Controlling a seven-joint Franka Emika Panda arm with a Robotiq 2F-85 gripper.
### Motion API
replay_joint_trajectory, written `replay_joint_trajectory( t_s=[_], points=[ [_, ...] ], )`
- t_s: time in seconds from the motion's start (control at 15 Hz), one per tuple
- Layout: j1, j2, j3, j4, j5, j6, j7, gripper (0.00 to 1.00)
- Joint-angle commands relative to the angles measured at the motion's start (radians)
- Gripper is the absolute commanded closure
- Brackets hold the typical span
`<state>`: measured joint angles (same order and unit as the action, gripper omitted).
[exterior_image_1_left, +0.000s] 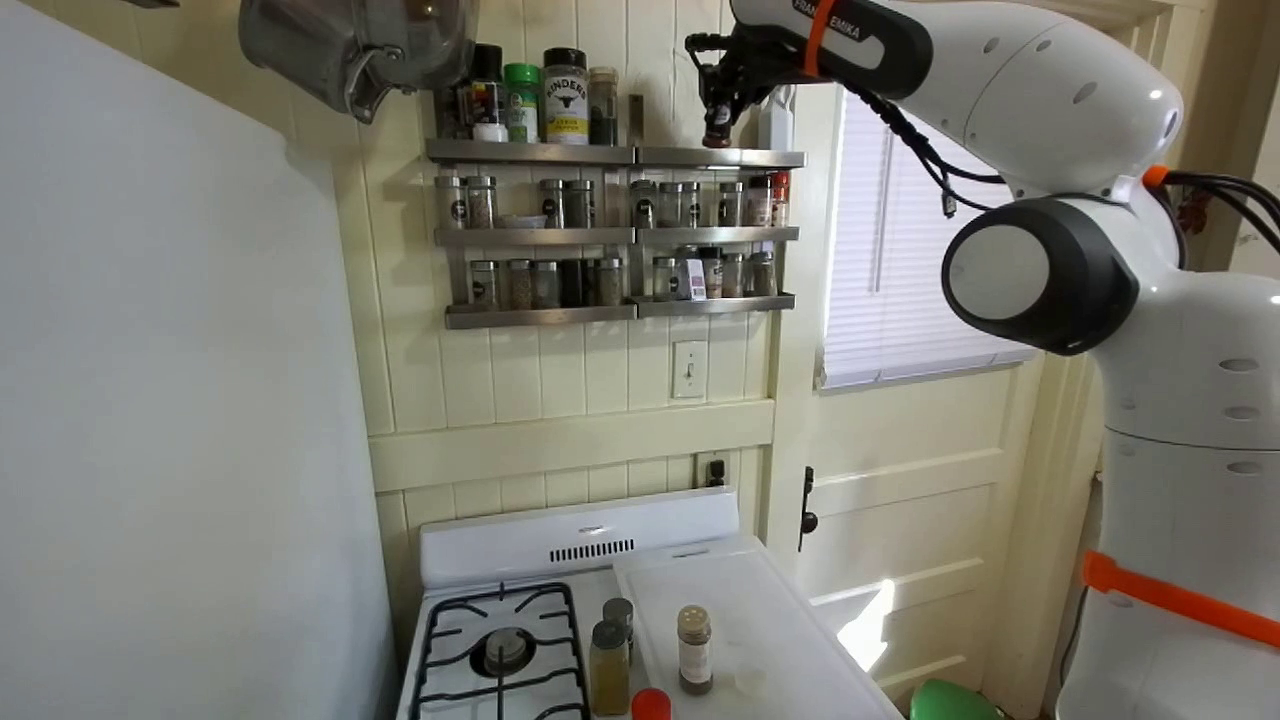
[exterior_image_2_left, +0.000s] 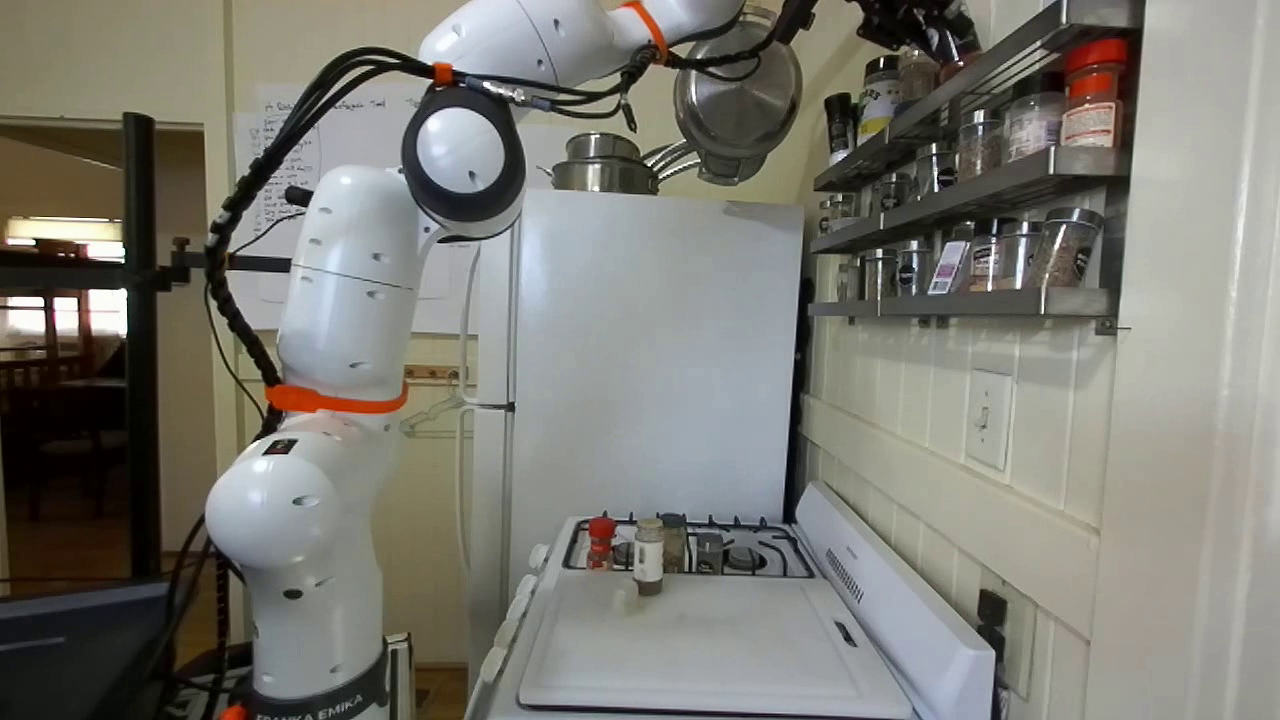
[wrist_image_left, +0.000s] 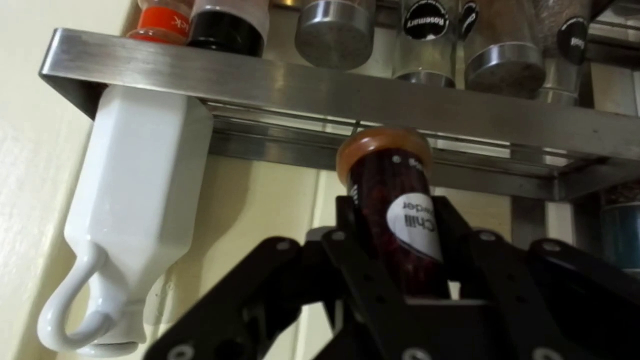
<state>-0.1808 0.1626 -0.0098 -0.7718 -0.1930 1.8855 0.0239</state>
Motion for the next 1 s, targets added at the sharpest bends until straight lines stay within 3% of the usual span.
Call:
replay_joint_trajectory(
  t_s=[0.0, 0.93],
  points=[
    [-0.011, 0.017, 0.000, 0.034, 0.035, -0.027, 0.015, 0.84],
    [-0.013, 0.069, -0.004, 0.141, 0.018, -0.144, 0.093, 0.84]
  ],
)
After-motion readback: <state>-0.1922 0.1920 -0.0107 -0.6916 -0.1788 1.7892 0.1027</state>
